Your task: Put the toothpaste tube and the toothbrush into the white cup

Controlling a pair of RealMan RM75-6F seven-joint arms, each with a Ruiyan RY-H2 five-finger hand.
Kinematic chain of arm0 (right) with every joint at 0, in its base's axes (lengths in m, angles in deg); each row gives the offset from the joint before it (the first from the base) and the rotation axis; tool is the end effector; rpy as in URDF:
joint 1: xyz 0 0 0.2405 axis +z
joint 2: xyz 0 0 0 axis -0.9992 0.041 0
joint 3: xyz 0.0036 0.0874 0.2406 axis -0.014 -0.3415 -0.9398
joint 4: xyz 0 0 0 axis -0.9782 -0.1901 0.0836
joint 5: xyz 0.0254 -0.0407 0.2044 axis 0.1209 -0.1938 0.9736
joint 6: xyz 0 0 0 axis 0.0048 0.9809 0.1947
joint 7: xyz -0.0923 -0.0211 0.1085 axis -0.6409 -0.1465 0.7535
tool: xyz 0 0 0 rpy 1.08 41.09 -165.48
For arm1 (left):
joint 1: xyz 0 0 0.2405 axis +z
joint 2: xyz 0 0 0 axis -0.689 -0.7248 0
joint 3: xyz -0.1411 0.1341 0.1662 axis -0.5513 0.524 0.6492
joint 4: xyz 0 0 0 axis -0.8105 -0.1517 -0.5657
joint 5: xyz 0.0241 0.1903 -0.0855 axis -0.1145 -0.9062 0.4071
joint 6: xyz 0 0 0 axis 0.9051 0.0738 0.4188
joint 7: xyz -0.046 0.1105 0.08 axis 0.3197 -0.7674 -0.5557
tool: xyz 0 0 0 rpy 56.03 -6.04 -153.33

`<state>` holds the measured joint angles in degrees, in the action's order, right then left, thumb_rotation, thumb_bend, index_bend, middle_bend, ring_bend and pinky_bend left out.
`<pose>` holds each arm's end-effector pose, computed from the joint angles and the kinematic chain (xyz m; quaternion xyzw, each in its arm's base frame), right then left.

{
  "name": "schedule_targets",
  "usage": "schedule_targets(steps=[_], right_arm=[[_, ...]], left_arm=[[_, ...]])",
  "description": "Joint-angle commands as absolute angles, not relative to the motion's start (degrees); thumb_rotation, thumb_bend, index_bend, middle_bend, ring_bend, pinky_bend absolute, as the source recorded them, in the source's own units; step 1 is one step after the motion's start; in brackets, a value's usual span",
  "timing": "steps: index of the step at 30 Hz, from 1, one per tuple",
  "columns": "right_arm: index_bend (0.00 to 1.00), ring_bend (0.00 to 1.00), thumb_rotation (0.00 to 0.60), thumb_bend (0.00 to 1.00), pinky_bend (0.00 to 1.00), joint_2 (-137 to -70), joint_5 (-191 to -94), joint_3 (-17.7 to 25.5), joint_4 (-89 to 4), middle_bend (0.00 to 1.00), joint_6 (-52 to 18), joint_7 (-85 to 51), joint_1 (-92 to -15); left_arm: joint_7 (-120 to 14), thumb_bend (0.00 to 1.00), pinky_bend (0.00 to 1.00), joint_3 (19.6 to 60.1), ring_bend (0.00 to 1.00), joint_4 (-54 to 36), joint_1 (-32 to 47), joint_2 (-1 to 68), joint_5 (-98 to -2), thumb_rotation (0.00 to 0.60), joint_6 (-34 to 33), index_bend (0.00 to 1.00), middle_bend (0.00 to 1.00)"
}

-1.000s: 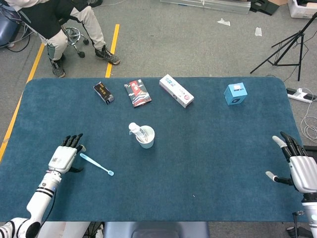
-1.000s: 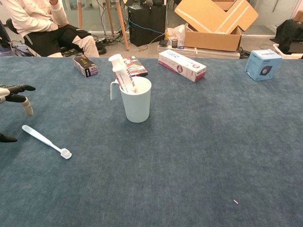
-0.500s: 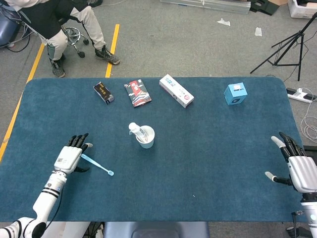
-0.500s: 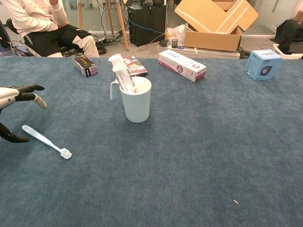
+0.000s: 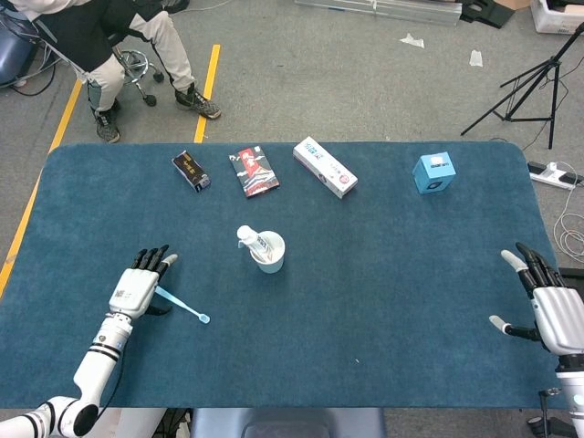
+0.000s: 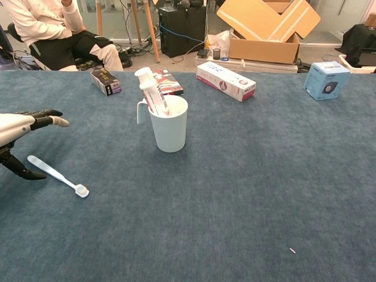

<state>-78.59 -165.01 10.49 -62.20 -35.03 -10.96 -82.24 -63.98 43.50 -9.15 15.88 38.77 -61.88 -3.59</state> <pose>-0.3144 -0.1870 0.1832 0.5842 -0.4184 0.3972 0.5709 -0.2744 0.3020 0.0063 -0.7074 -0.3919 -0.3085 0.5008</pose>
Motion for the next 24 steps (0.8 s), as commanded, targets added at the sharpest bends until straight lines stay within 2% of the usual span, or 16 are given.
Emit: schedule_targets(steps=[1,24], right_arm=[[0.14,0.0,0.6,0.04,0.18,-78.6,-164.99,10.5,-62.2,0.0,-34.97,-11.0,-82.21],[0.14,0.0,0.6,0.04,0.18,-78.53,-164.89,10.5,-62.29,0.0,-34.82,-10.96,-82.18]], left_arm=[[-64.0,0.0,0.0,43.45,0.0,-9.22,15.85,38.93,-61.8,0.6,-3.69,0.1,0.0],[-63.4,0.0,0.0,43.04,0.0,-10.48,15.77,41.24,-61.7,0.6,-3.95,0.1,0.0]])
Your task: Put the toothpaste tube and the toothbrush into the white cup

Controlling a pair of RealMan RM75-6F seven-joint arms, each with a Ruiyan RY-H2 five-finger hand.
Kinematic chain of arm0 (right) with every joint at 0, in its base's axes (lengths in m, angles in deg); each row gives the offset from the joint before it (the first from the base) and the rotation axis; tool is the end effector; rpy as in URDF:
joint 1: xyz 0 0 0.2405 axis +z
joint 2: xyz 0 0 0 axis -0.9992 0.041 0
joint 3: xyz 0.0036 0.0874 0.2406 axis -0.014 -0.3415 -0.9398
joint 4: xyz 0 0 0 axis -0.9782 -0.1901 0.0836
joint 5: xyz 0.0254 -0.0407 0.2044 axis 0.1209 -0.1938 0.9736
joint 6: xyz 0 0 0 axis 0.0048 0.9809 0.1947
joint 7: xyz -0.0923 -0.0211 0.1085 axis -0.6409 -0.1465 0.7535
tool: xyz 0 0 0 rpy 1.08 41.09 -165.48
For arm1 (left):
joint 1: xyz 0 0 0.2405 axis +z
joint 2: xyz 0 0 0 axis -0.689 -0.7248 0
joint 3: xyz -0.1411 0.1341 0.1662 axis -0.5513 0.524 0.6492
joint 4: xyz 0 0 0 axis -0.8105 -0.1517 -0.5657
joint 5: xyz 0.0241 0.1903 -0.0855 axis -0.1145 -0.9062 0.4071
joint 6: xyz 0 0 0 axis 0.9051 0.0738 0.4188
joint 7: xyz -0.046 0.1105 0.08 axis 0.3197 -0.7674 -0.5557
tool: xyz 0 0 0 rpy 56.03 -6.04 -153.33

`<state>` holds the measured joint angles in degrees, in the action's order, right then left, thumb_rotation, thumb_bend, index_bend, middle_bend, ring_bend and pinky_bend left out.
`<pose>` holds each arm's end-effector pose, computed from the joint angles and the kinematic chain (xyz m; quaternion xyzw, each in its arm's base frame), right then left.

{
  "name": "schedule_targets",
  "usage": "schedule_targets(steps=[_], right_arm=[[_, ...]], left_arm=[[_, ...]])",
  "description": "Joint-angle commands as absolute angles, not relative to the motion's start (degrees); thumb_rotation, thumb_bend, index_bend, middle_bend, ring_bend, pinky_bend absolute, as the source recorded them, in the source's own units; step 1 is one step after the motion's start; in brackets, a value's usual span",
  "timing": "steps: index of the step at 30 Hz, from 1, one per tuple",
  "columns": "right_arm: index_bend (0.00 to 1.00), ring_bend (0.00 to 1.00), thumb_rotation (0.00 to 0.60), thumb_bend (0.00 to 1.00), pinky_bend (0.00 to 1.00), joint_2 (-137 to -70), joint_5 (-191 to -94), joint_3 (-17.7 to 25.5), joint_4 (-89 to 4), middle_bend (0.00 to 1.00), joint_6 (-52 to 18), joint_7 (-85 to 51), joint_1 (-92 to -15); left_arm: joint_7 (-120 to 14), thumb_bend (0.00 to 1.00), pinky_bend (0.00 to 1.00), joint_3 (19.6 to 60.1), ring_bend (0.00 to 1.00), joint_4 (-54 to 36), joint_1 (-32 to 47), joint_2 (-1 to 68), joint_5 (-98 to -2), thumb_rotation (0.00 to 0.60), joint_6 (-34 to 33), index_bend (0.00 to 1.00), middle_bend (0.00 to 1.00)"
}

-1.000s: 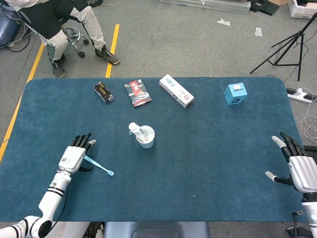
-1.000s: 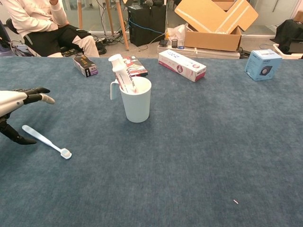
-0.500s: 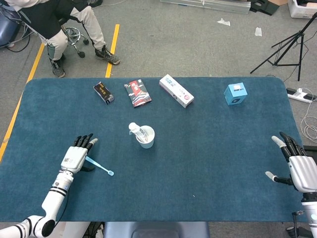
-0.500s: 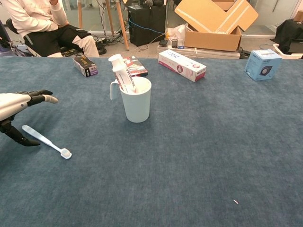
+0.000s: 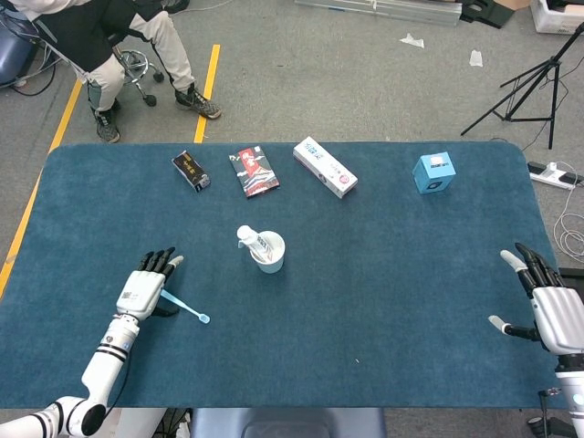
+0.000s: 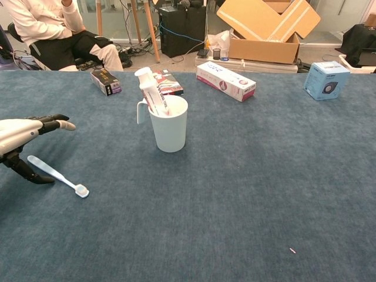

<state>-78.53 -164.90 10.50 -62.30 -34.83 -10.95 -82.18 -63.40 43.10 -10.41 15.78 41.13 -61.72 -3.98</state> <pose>-0.3144 -0.1873 0.1830 0.5842 -0.4198 0.3963 0.5704 -0.2700 0.3015 -0.0065 -0.7035 -0.4034 -0.3152 0.4930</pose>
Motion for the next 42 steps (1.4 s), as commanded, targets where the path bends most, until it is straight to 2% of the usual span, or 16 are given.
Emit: schedule_targets(steps=[1,25,42], right_arm=[[0.13,0.0,0.6,0.04,0.18,-78.51,-164.9,10.51,-62.31,0.0,-34.82,-10.96,-82.19],[0.13,0.0,0.6,0.04,0.18,-78.24,-164.74,10.57,-62.6,0.0,-34.52,-10.78,-82.14],[0.13,0.0,0.6,0.04,0.18,-77.39,-165.94,10.49,-62.86,0.0,-37.47,-8.66,-83.46]], left_arm=[[-63.37,0.0,0.0,42.99,0.0,-10.55,15.77,41.36,-61.67,0.6,-3.9,0.1,0.0],[-63.9,0.0,0.0,42.19,0.0,-11.21,15.56,43.13,-60.79,0.6,-4.01,0.1,0.0],[-65.22,0.0,0.0,40.73,0.0,-11.94,14.73,44.43,-58.47,0.6,-5.05,0.1,0.0]])
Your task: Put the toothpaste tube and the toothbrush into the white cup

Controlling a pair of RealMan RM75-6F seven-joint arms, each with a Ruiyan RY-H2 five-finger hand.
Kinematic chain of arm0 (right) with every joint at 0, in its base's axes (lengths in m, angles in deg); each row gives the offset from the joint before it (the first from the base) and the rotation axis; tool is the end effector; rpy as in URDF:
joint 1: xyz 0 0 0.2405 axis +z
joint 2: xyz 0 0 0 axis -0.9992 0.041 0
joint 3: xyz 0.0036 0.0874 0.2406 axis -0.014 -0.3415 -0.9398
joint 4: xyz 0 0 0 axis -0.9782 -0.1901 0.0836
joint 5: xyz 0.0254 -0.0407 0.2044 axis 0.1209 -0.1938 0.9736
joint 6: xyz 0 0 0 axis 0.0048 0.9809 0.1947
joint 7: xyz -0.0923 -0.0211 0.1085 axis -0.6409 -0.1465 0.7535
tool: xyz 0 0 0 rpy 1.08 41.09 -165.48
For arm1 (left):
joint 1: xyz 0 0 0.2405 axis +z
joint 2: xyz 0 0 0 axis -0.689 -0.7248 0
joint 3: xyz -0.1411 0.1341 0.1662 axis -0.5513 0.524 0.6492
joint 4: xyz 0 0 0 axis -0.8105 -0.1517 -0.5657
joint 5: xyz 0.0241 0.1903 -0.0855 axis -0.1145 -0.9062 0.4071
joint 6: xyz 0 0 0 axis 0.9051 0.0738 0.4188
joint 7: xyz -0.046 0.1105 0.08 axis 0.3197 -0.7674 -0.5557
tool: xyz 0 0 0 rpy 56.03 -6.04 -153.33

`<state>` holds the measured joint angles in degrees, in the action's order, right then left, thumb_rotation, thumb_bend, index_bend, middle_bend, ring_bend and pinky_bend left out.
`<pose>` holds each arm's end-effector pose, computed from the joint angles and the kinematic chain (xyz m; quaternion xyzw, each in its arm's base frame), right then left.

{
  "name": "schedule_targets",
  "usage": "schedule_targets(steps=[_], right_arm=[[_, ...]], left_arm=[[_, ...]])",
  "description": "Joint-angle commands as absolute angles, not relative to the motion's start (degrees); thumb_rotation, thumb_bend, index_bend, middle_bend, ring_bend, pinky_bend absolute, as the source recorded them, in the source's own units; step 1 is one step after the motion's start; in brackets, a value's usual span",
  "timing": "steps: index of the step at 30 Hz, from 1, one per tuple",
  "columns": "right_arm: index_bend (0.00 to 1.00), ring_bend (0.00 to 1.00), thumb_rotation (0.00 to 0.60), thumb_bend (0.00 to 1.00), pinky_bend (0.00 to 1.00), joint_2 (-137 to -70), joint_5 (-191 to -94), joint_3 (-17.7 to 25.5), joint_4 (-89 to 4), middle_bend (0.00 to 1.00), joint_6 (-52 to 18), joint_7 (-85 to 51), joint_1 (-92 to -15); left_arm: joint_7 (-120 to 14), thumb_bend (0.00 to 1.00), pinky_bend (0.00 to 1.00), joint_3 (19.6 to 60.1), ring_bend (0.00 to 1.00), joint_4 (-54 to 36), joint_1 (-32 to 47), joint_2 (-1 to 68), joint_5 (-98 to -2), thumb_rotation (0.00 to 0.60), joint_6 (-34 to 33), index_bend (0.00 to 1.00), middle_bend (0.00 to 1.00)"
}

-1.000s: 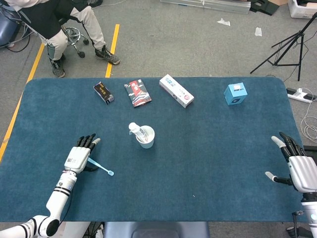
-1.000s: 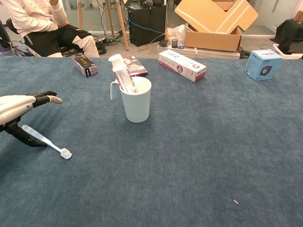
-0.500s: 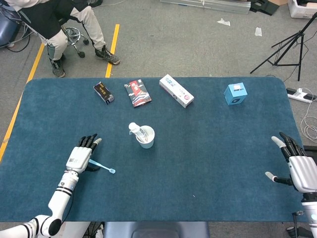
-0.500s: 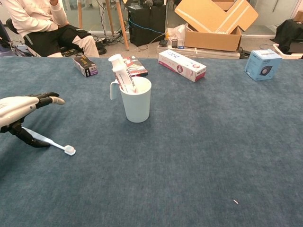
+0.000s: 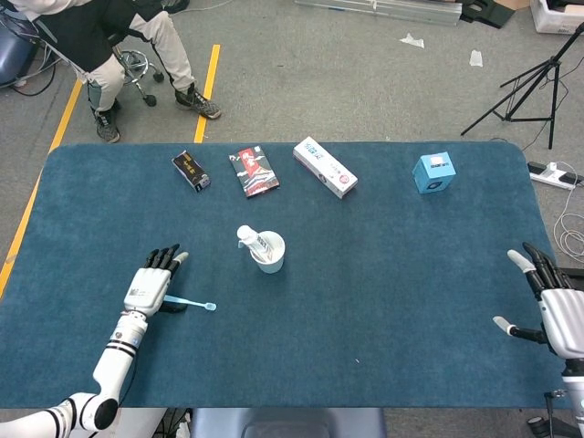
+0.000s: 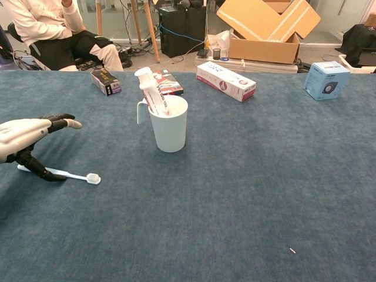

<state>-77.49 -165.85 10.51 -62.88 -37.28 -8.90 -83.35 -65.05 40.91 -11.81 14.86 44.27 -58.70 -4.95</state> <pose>-0.3122 -0.1809 0.1922 0.5729 -0.4171 0.4142 0.5711 -0.2614 0.3101 -0.0194 -0.6885 -0.4194 -0.3197 0.4979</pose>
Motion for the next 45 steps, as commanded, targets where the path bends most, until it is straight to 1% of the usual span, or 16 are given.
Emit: schedule_targets(steps=[1,16,22,24,29,32,39,45], right_arm=[[0.13,0.0,0.6,0.04,0.18,-77.32,-165.99,10.47,-62.84,0.0,-37.6,-8.46,-83.52],[0.13,0.0,0.6,0.04,0.18,-76.87,-166.3,10.38,-62.73,0.0,-38.22,-7.14,-83.9],[0.14,0.0,0.6,0.04,0.18,-76.82,-166.36,10.35,-62.75,0.0,-38.41,-7.04,-84.0],[0.14,0.0,0.6,0.04,0.18,-76.79,-166.43,10.36,-62.76,0.0,-38.54,-6.99,-84.07],[0.13,0.0,0.6,0.04,0.18,-76.76,-166.43,10.32,-62.75,0.0,-38.68,-6.91,-84.17],[0.13,0.0,0.6,0.04,0.18,-76.78,-166.45,10.35,-62.72,0.0,-38.61,-6.94,-84.16],[0.13,0.0,0.6,0.04,0.18,-76.82,-166.25,10.29,-62.69,0.0,-38.31,-7.0,-84.07],[0.13,0.0,0.6,0.04,0.18,-76.86,-166.25,10.28,-62.71,0.0,-38.22,-7.11,-84.03]], left_arm=[[-65.39,0.0,0.0,40.56,0.0,-12.06,14.61,44.58,-58.26,0.6,-5.13,0.1,0.0],[-66.88,0.0,0.0,38.9,0.0,-12.78,13.93,45.55,-55.41,0.6,-5.41,0.1,0.0],[-68.31,0.0,0.0,38.8,0.0,-10.43,14.38,44.74,-54.0,0.6,-5.04,0.12,0.0],[-69.2,0.0,0.0,38.82,0.0,-8.97,14.6,44.16,-53.04,0.6,-5.17,0.17,0.0],[-71.5,0.0,0.0,38.17,0.0,-3.9,15.01,42.21,-48.47,0.6,-6.23,0.38,0.0],[-72.8,0.0,0.0,37.89,0.0,-2.06,14.93,41.51,-46.32,0.6,-6.41,0.44,0.0],[-72.95,0.0,0.0,37.36,0.0,0.1,14.73,40.83,-43.86,0.6,-6.4,0.5,0.0],[-72.8,0.0,0.0,37.48,0.0,0.77,14.41,40.55,-43.1,0.6,-6.39,0.51,0.0]])
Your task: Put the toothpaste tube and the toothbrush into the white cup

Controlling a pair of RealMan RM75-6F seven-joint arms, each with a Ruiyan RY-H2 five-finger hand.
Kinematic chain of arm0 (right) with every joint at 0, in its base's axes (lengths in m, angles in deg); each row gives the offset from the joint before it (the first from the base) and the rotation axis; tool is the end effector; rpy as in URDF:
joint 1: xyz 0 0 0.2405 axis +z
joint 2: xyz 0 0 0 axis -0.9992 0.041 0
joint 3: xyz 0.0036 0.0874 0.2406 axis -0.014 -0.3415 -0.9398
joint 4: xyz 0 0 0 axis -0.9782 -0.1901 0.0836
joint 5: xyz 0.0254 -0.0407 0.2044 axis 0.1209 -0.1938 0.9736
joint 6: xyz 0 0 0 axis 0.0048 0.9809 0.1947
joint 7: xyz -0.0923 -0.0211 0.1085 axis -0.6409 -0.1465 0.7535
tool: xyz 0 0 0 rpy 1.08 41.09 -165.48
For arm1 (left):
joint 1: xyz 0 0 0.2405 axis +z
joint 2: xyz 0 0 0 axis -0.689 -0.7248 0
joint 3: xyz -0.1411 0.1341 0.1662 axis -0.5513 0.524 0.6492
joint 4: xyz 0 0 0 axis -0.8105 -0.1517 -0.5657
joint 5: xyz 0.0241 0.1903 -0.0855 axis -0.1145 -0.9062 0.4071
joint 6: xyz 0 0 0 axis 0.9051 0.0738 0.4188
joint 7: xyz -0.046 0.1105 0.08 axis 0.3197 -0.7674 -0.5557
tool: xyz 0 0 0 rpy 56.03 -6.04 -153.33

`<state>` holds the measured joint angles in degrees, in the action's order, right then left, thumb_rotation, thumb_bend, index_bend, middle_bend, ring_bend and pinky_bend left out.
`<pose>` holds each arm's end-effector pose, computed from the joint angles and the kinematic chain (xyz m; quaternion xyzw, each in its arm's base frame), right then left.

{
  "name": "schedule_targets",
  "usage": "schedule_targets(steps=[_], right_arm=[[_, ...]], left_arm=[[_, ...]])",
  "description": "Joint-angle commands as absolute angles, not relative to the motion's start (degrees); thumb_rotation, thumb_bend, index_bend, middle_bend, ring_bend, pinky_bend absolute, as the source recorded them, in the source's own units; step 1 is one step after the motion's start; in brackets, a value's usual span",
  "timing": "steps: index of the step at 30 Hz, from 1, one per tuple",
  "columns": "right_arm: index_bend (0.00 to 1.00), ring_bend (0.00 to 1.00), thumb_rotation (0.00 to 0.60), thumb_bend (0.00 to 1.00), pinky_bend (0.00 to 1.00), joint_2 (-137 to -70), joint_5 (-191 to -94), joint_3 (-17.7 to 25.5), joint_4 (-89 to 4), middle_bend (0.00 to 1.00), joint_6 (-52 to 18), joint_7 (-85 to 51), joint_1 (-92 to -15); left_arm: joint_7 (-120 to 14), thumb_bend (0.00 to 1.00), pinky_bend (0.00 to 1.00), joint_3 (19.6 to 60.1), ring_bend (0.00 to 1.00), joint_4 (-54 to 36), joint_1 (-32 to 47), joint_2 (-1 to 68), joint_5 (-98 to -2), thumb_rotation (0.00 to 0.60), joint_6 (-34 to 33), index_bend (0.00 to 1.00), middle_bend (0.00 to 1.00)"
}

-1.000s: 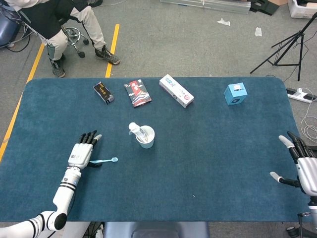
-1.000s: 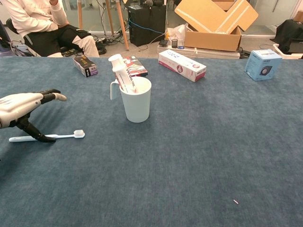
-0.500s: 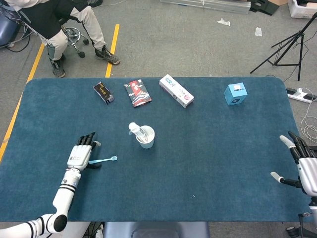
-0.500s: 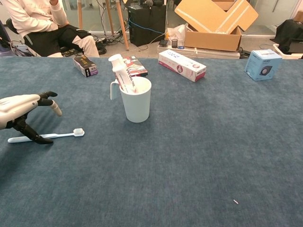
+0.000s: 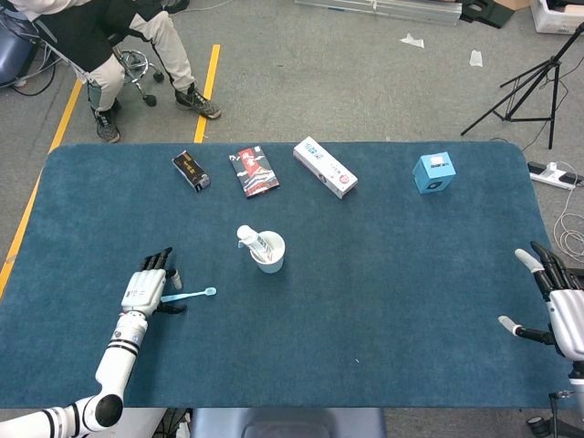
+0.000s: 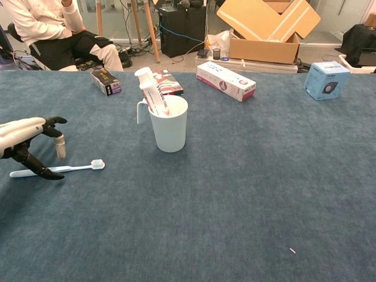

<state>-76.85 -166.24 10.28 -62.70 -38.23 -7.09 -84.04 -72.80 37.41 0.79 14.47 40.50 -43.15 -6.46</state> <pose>-0.3131 -0.1780 0.1983 0.5657 -0.4175 0.4235 0.5713 -0.2471 0.3066 -0.0110 -0.6360 -0.5082 -0.3005 0.4969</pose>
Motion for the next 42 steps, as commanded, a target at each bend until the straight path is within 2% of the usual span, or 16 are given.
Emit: schedule_targets(steps=[1,7,19,42], right_arm=[[0.13,0.0,0.6,0.04,0.18,-76.87,-166.25,10.28,-62.71,0.0,-38.2,-7.13,-84.03],[0.13,0.0,0.6,0.04,0.18,-76.9,-166.11,10.25,-62.68,0.0,-37.97,-7.18,-83.94],[0.13,0.0,0.6,0.04,0.18,-76.9,-166.01,10.21,-62.58,0.0,-37.79,-7.07,-83.9],[0.13,0.0,0.6,0.04,0.18,-76.93,-165.77,10.16,-62.45,0.0,-37.29,-7.01,-83.7]], left_arm=[[-72.73,0.0,0.0,37.5,0.0,0.71,14.37,40.63,-43.06,0.6,-6.34,0.51,0.0],[-72.03,0.01,0.0,37.7,0.0,0.06,13.98,41.05,-42.71,0.6,-6.78,0.52,0.0],[-70.65,0.22,0.0,37.86,0.0,0.04,13.49,40.88,-41.99,0.6,-7.53,0.54,0.0],[-72.74,0.22,0.0,38.36,0.0,-1.1,12.49,41.75,-38.92,0.6,-7.02,0.55,0.0]])
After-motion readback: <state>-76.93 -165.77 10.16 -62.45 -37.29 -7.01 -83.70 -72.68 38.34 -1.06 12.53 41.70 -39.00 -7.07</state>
